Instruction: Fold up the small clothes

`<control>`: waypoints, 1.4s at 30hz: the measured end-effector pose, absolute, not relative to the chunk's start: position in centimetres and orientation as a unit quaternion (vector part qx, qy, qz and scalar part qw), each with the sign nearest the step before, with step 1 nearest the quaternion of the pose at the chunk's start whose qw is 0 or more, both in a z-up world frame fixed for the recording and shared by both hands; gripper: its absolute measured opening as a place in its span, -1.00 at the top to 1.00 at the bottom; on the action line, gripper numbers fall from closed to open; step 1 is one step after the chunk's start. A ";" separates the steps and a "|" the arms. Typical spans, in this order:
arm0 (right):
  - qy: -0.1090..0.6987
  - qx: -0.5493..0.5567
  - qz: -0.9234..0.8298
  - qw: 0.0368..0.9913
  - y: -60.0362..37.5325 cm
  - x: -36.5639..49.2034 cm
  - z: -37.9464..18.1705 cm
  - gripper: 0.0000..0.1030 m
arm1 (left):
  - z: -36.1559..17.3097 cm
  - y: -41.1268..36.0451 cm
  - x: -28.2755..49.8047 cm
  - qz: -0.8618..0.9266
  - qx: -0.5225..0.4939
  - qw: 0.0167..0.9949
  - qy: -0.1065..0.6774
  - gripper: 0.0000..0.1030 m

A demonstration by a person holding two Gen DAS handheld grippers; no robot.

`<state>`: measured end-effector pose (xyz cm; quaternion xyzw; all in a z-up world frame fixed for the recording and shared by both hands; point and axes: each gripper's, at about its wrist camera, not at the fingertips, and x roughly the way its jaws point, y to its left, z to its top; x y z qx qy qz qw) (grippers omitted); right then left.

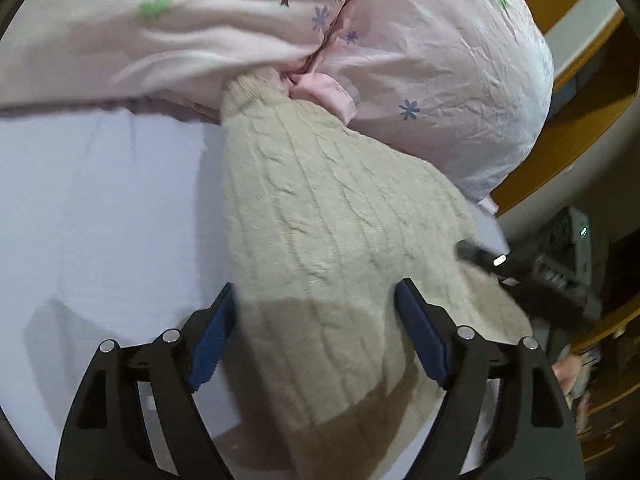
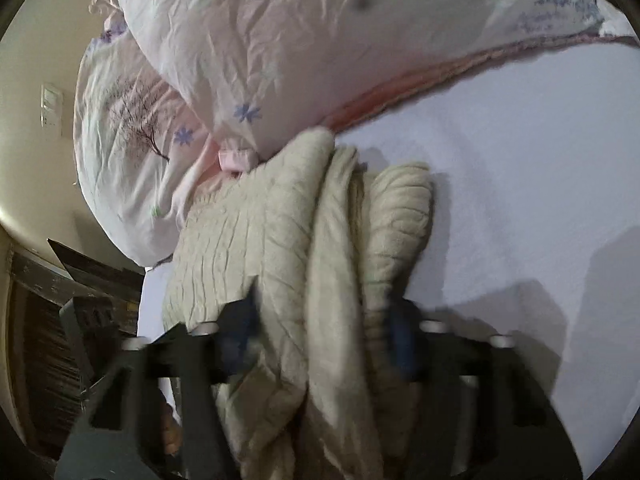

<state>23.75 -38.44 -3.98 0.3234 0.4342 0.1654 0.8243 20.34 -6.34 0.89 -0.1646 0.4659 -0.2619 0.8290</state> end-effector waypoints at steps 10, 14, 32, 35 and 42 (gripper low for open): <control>0.409 0.263 0.256 0.836 -29.5 23.5 -1.1 0.12 | 5.3 1.9 17.1 -0.238 -0.068 0.891 0.379 0.18; 0.368 0.201 0.106 0.902 -28.4 22.8 0.3 -0.11 | 5.2 4.7 15.3 -0.143 -0.018 0.924 0.354 0.01; 0.391 0.231 0.106 0.885 -26.4 20.2 -0.2 0.54 | 2.9 2.6 7.7 -0.086 0.011 0.919 0.386 -0.97; 0.345 0.190 0.070 0.916 -27.5 15.3 1.0 -0.56 | 1.9 2.1 7.8 -0.086 0.011 0.909 0.407 -0.97; 0.373 0.086 0.022 0.924 -27.7 9.2 -0.4 -0.96 | -0.1 0.3 8.3 -0.092 0.029 0.893 0.440 -0.97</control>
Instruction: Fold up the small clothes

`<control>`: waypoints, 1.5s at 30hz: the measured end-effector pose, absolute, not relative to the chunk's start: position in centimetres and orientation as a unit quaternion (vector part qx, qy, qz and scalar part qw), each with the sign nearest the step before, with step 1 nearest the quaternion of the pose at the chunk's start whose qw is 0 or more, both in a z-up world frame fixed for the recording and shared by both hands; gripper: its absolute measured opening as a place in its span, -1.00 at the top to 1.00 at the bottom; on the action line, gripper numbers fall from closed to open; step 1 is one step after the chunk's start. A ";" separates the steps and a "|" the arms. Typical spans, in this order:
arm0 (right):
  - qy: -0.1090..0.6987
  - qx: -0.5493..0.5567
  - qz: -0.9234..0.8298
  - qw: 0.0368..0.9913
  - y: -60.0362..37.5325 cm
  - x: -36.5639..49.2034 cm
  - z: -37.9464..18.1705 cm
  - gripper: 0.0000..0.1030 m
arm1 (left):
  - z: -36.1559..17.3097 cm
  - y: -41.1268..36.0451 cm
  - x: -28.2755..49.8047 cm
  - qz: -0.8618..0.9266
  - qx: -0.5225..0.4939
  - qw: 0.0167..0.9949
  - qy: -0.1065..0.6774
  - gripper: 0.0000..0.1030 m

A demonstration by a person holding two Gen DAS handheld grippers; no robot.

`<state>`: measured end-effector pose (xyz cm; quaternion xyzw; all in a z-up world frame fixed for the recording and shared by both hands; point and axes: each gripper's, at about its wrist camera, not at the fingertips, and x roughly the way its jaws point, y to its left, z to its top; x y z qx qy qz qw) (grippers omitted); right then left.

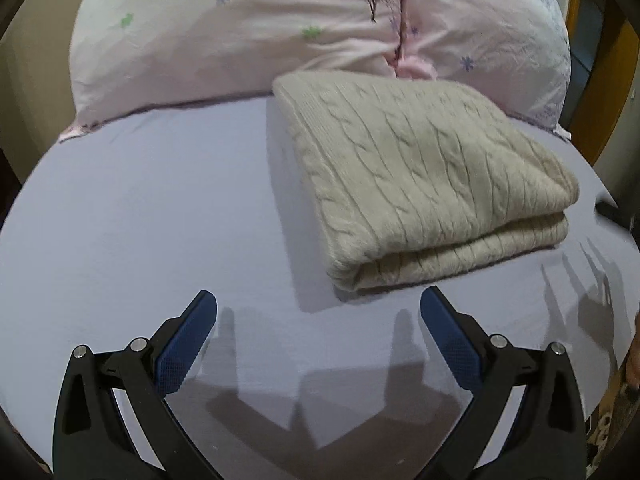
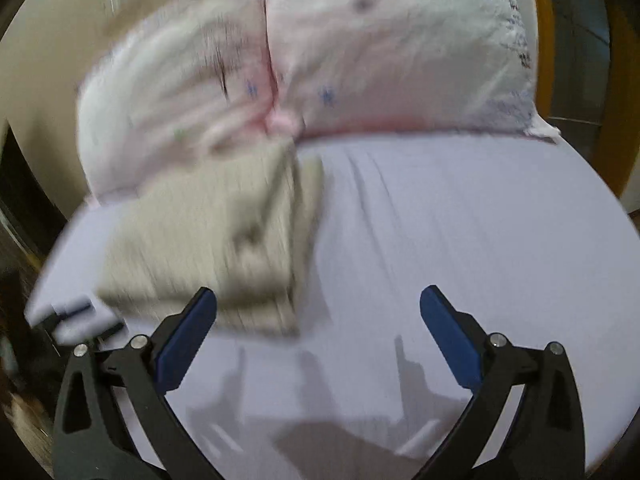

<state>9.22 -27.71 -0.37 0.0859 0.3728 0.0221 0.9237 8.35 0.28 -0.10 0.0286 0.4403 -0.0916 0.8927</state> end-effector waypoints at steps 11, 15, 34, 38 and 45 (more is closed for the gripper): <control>0.424 -0.022 0.020 0.905 -19.5 11.4 -4.3 -0.97 | -1.0 -0.7 8.0 -0.081 0.055 0.893 0.438 -0.97; 0.428 -0.005 0.024 0.904 -20.1 11.3 -4.4 -0.97 | -1.0 -0.7 8.1 -0.081 0.055 0.894 0.438 -0.97; 0.427 -0.006 0.024 0.904 -19.8 11.2 -4.5 -0.97 | -1.1 -0.7 8.1 -0.082 0.056 0.893 0.438 -0.97; 0.427 -0.006 0.024 0.904 -19.8 11.2 -4.5 -0.97 | -1.1 -0.7 8.1 -0.082 0.056 0.893 0.438 -0.97; 0.427 -0.006 0.024 0.904 -19.8 11.2 -4.5 -0.97 | -1.1 -0.7 8.1 -0.082 0.056 0.893 0.438 -0.97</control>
